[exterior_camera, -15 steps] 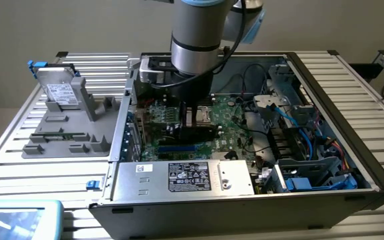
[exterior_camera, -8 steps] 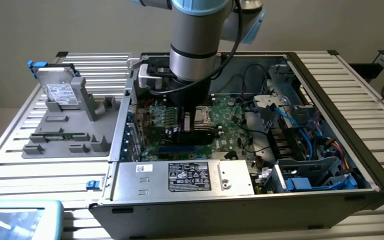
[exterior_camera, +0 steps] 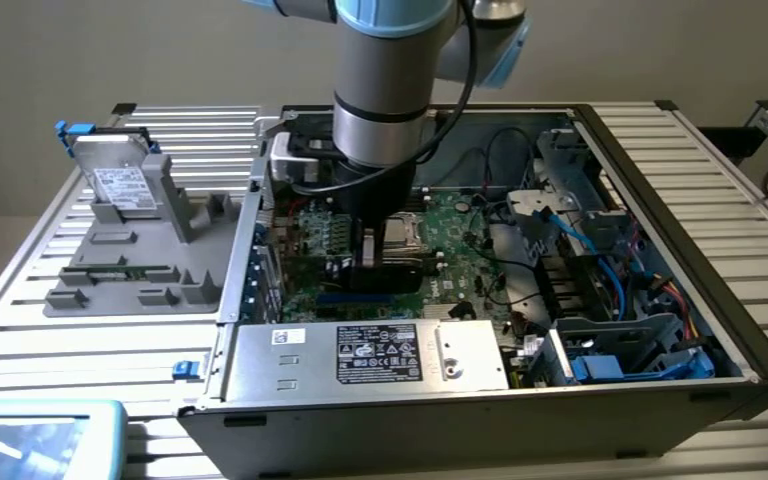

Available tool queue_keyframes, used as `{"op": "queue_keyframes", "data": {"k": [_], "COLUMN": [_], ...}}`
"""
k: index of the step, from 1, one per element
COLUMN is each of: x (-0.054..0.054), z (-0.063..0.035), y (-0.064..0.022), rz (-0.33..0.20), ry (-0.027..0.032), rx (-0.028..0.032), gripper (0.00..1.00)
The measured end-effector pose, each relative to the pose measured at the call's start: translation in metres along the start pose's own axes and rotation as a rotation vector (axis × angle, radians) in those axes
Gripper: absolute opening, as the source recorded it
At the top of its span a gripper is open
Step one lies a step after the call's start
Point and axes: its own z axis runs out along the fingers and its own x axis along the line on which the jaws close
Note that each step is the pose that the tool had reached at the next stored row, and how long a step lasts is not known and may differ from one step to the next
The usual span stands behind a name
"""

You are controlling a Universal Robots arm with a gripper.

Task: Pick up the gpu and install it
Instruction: 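Insert the gpu into the slot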

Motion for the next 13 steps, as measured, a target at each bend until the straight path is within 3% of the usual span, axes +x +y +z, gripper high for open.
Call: {"op": "queue_keyframes", "data": {"k": [13], "x": [0.0036], "z": [0.0021], "y": [0.001], "rz": [0.0], "ry": [0.0], "rx": [-0.001], "gripper": [0.29]}}
